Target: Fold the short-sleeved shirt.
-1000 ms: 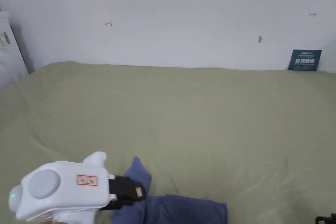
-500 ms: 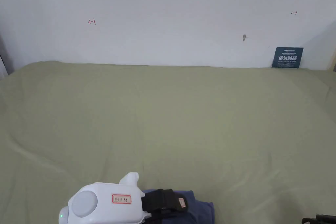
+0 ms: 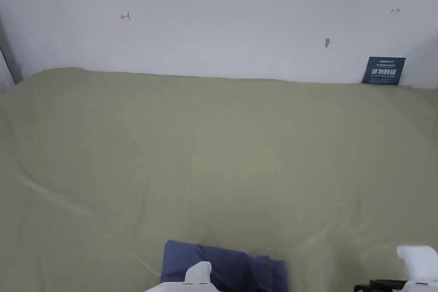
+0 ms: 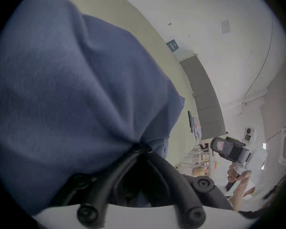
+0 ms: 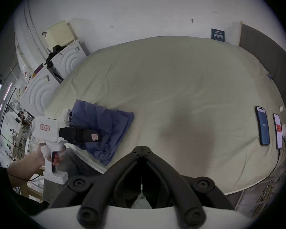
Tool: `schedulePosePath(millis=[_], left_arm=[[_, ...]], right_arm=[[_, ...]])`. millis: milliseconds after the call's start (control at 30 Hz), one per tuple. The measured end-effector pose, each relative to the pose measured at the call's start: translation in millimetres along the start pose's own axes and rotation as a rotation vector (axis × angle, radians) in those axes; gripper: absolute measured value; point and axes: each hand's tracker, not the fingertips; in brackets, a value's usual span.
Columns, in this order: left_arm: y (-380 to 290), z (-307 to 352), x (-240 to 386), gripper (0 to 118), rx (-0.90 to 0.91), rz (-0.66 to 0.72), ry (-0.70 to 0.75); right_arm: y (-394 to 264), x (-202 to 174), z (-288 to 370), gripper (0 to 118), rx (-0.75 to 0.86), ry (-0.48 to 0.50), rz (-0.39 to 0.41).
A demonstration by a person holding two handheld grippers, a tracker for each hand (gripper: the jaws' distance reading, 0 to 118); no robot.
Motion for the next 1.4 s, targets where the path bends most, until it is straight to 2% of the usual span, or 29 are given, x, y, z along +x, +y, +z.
schedulePosePath(millis=[100, 167, 233, 300, 333, 367, 467, 567, 633, 667, 700, 733, 767, 800, 833, 967, 1033, 1067, 1100, 1133, 1167, 1200, 1367, 1400], left_arm=[[10.1, 7.2, 1.8, 0, -0.035, 0.087, -0.030], [24.1, 29.3, 16.8, 0, -0.034, 0.079, -0.022], [35.1, 68.0, 38.0, 1, 0.041, -0.008, -0.078], [51.0, 107.9, 49.8, 10, 0.094, -0.079, -0.066], [59.2, 126.8, 50.1, 19, 0.112, -0.099, -0.035], [68.4, 143.3, 42.1, 21, 0.128, -0.116, 0.001], [78.8, 173.1, 16.9, 21, 0.172, -0.151, 0.134], [81.5, 178.1, -19.5, 21, 0.111, -0.076, 0.178], [75.1, 170.7, -32.6, 21, 0.070, -0.060, 0.165], [73.0, 165.7, -38.0, 21, 0.045, -0.061, 0.165], [71.5, 160.4, -43.0, 27, 0.020, -0.060, 0.154], [70.3, 154.7, -45.8, 53, -0.001, -0.059, 0.145], [68.8, 147.7, -49.8, 80, -0.019, -0.056, 0.129], [67.1, 140.0, -51.8, 101, -0.047, -0.059, 0.108], [65.2, 131.9, -53.5, 112, -0.066, -0.062, 0.078], [63.4, 97.4, -61.3, 112, -0.079, -0.045, 0.054], [62.3, 93.7, -61.4, 108, -0.014, -0.043, 0.042], [63.7, 94.4, -59.0, 96, 0.006, -0.048, 0.011], [65.4, 94.5, -57.0, 59, -0.004, -0.038, 0.001], [67.1, 93.7, -55.2, 16, -0.006, -0.021, -0.002], [67.5, 93.2, -54.8, 16, -0.007, -0.015, 0.077], [67.0, 93.0, -53.4, 16, -0.012, -0.033, 0.090], [74.2, 114.6, -37.5, 16, -0.021, -0.063, 0.058], [78.6, 122.0, -37.1, 16, -0.024, -0.060, 0.058]], right_arm=[[5.6, -11.5, -17.6, 0, -0.024, 0.017, 0.016], [13.2, -24.1, -26.5, 0, 0.002, 0.077, 0.036], [22.2, -35.1, -38.2, 0, 0.040, 0.161, 0.047], [33.1, -49.9, -55.5, 0, 0.047, 0.279, 0.028], [37.4, -58.7, -65.3, 0, 0.038, 0.341, 0.010], [41.3, -66.1, -78.0, 0, 0.021, 0.401, -0.009], [44.5, -75.1, -126.2, 0, -0.074, 0.573, -0.072], [33.0, -68.6, -170.7, 0, -0.228, 0.579, -0.134], [17.4, -51.5, -189.3, 0, -0.310, 0.468, -0.123], [9.3, -39.5, -193.1, 0, -0.329, 0.461, -0.131], [5.4, -23.9, -188.8, 0, -0.272, 0.604, -0.248], [1.5, -14.0, -182.9, 0, -0.253, 0.612, -0.316], [-0.5, -8.7, -177.1, 0, -0.265, 0.534, -0.270], [-2.9, -3.7, -173.5, 0, -0.249, 0.553, -0.248], [-4.7, -0.5, -171.1, 0, -0.231, 0.560, -0.237], [-5.5, -6.1, -166.8, 0, -0.225, 0.548, -0.223], [-5.7, -15.8, -163.2, 0, -0.214, 0.541, -0.191], [-5.6, -16.5, -162.1, 0, -0.212, 0.540, -0.188], [-5.5, -17.1, -160.8, 0, -0.209, 0.537, -0.186], [-5.6, -15.3, -162.5, 0, -0.205, 0.536, -0.185], [-6.0, -16.1, -161.6, 0, -0.199, 0.532, -0.178], [-6.0, -17.3, -160.0, 0, -0.191, 0.535, -0.175], [-0.1, -33.6, -142.8, 0, -0.164, 0.496, -0.146], [1.3, -24.7, -149.2, 0, -0.151, 0.493, -0.140]])
